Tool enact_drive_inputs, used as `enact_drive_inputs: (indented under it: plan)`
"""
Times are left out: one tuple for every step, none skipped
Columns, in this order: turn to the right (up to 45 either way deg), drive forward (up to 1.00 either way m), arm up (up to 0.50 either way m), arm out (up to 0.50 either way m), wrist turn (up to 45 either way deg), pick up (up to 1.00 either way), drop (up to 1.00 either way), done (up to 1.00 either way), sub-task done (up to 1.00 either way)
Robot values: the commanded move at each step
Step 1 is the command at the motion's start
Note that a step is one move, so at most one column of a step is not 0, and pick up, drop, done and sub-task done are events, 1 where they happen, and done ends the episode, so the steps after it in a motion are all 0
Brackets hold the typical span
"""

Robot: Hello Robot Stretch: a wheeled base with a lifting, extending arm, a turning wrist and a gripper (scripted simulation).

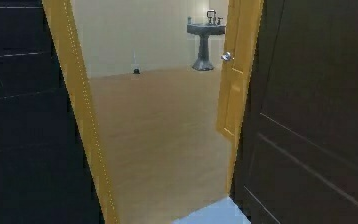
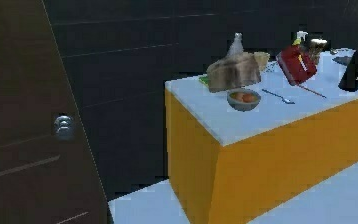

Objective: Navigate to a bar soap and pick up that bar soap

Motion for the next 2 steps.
enact_drive_inputs:
  plan:
    - [0.0,0.40,0.00,0.00,0.0,0.00,0.00,0.00,0.00]
    - [0.0,1.00,0.00,0.00,0.0,0.00,0.00,0.00,0.00]
